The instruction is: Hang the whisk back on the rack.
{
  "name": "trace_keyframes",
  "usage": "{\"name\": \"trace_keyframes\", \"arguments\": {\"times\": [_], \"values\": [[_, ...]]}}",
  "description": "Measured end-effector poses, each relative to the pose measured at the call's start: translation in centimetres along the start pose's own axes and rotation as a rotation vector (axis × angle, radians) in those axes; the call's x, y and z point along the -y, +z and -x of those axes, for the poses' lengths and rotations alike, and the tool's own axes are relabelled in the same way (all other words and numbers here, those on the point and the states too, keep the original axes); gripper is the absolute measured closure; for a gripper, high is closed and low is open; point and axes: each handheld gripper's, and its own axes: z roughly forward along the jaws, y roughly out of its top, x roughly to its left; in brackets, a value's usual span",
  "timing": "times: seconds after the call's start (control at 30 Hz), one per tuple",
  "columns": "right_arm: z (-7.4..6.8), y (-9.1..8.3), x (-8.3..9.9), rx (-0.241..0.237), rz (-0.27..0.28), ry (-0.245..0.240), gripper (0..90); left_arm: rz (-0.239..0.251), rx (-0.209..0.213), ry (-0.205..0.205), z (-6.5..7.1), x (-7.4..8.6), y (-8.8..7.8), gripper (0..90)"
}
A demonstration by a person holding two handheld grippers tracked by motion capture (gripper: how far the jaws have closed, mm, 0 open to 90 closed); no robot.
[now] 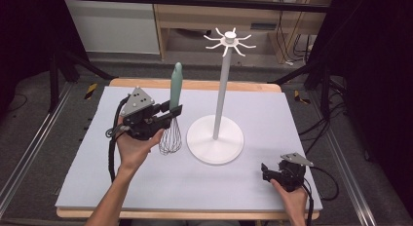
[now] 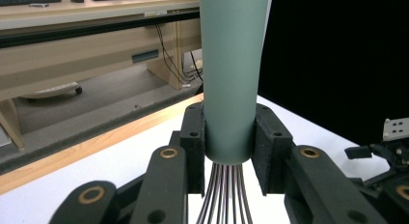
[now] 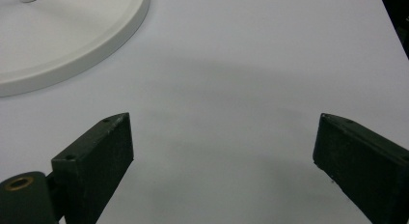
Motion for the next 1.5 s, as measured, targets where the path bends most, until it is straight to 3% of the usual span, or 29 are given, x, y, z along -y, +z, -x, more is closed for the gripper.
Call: {"name": "trace_keyframes", "arguments": {"times": [0.67, 1.5], "values": [[0.0, 0.1, 0.0, -0.001, 0.001, 0.005, 7.4, 0.027, 0.012, 0.019, 0.7, -3.4, 1.6, 68.7], [0.1, 0.1, -0.1, -0.003, 0.002, 0.003, 7.4, -0.005, 0.014, 0.030, 1.2, -4.6, 4.1, 68.6]]}}
